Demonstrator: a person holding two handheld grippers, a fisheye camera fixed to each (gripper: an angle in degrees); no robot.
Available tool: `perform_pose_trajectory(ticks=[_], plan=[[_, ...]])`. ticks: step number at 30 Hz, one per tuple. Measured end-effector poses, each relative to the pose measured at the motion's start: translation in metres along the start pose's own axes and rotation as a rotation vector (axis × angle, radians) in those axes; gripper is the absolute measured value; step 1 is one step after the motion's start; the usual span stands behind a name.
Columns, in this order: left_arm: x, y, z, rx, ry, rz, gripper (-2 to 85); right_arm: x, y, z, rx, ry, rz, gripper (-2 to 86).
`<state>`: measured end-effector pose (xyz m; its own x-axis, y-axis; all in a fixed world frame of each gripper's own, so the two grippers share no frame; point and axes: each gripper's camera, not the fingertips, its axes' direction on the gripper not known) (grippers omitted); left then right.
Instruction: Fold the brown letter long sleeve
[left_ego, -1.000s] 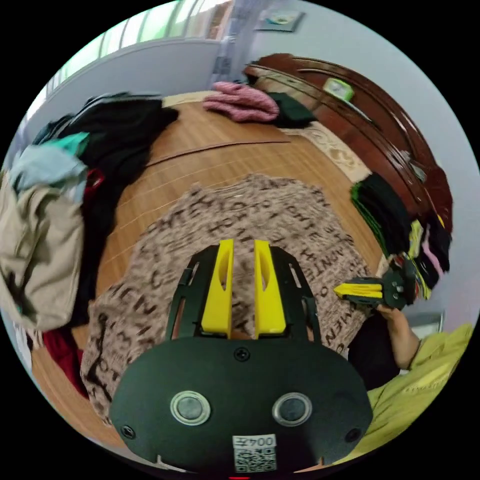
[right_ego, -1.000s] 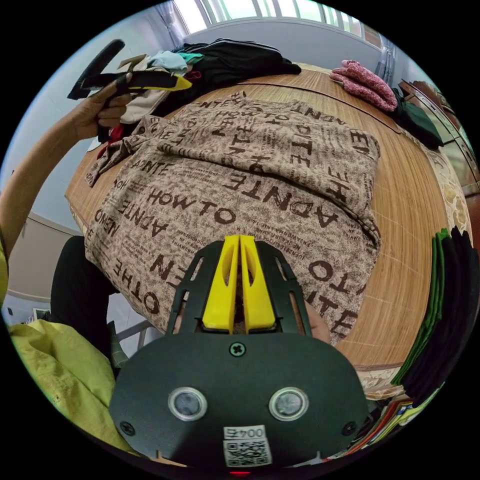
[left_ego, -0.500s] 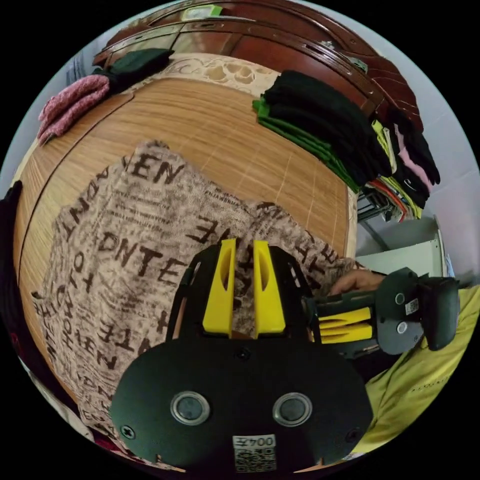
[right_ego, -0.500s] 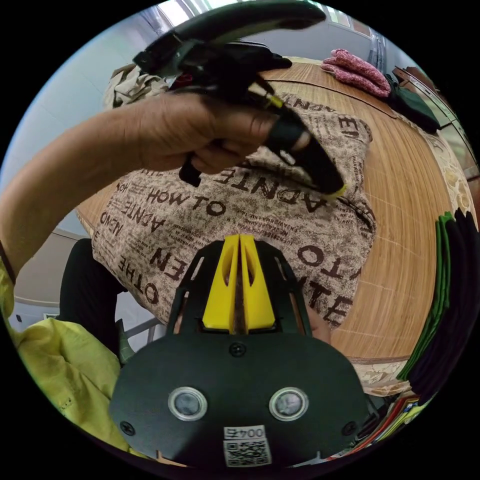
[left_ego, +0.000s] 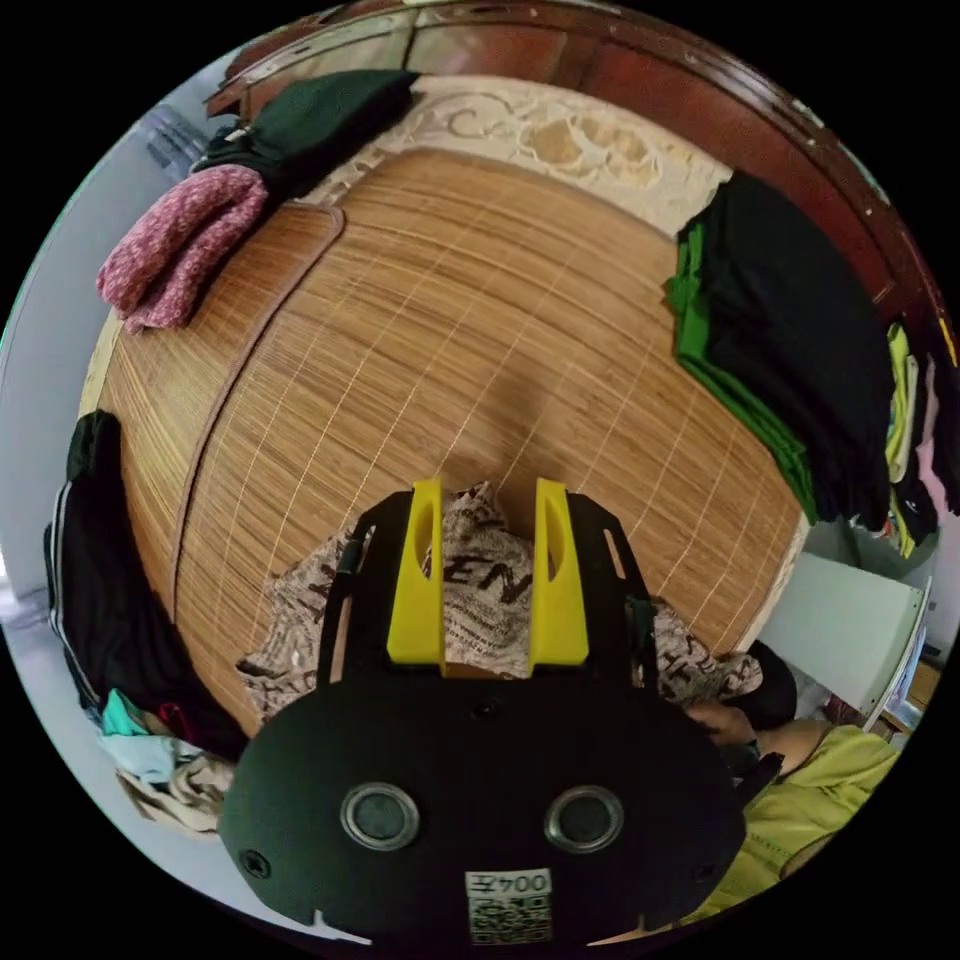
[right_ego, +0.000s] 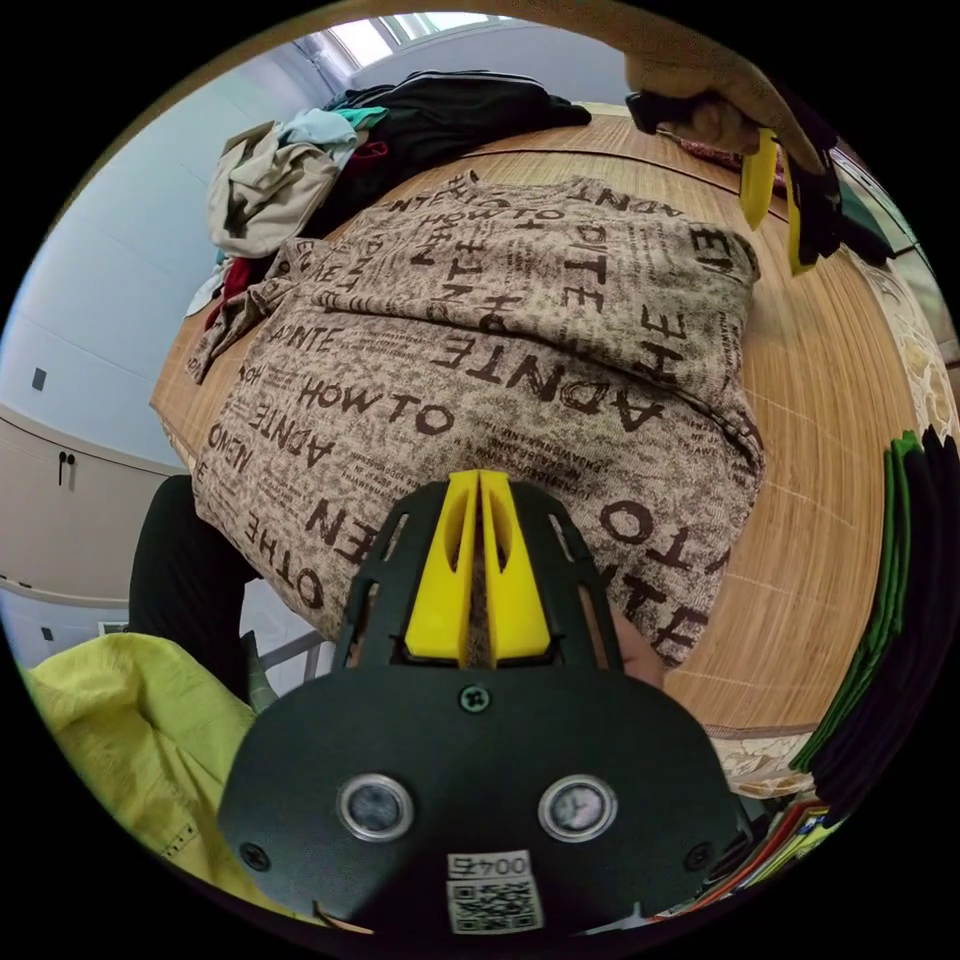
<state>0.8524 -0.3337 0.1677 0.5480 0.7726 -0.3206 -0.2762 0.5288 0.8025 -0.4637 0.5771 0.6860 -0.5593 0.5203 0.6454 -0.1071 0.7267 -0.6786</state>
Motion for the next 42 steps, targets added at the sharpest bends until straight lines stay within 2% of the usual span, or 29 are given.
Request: perform_pose_trajectory(ticks=[4,7,14,17,22,25,26,29,31,32,34,35,37,38,40,42], plan=[[0.023,-0.033,0.005,-0.193,-0.101,0.046,12.3,0.009,0.001,-0.003,0.003,-0.026,0.005,-0.7],[0.033,-0.039,0.007,-0.259,-0.093,0.064,11.0,0.012,0.000,-0.004,-0.001,-0.024,0.007,-0.7],[0.052,-0.028,0.020,-0.291,-0.083,0.103,4.4,0.021,0.002,-0.006,-0.003,-0.043,0.028,-0.7],[0.039,-0.008,0.023,-0.171,-0.061,-0.025,3.1,0.029,0.004,-0.008,-0.001,-0.080,0.057,-0.7],[-0.009,0.070,0.067,0.079,0.270,-0.391,2.1,0.031,0.005,-0.008,-0.007,-0.084,0.059,-0.8],[-0.004,0.101,0.105,0.090,0.397,-0.399,2.6,0.032,0.006,-0.008,-0.007,-0.097,0.059,-0.8],[-0.001,0.108,0.108,0.102,0.390,-0.393,2.8,0.033,0.006,-0.008,-0.007,-0.108,0.064,-0.8],[0.016,0.159,0.092,0.306,0.296,-0.348,2.7,0.032,0.007,-0.008,-0.008,-0.116,0.061,-0.8],[0.035,0.227,0.068,0.489,0.230,-0.302,2.0,0.030,0.008,-0.008,-0.007,-0.109,0.054,-0.8],[0.041,0.248,0.064,0.528,0.218,-0.287,1.9,0.027,0.008,-0.007,-0.007,-0.102,0.045,-0.8],[0.072,0.351,0.062,0.620,0.186,-0.238,1.5,0.023,0.009,-0.007,-0.004,-0.092,0.033,-0.8],[0.081,0.380,0.065,0.625,0.174,-0.228,1.5,0.019,0.009,-0.006,0.000,-0.086,0.024,-0.8],[0.121,0.510,0.090,0.612,0.112,-0.223,1.3,0.010,0.009,-0.005,0.007,-0.057,-0.002,-0.8],[0.132,0.544,0.099,0.599,0.097,-0.225,1.2,0.003,0.010,-0.004,0.012,-0.023,-0.023,-0.8],[0.176,0.685,0.143,0.527,0.038,-0.302,1.0,-0.008,0.012,-0.003,0.021,0.033,-0.057,-0.7],[0.208,0.787,0.181,0.469,0.031,-0.386,0.9,-0.018,0.015,-0.002,0.031,0.074,-0.077,-0.7]])
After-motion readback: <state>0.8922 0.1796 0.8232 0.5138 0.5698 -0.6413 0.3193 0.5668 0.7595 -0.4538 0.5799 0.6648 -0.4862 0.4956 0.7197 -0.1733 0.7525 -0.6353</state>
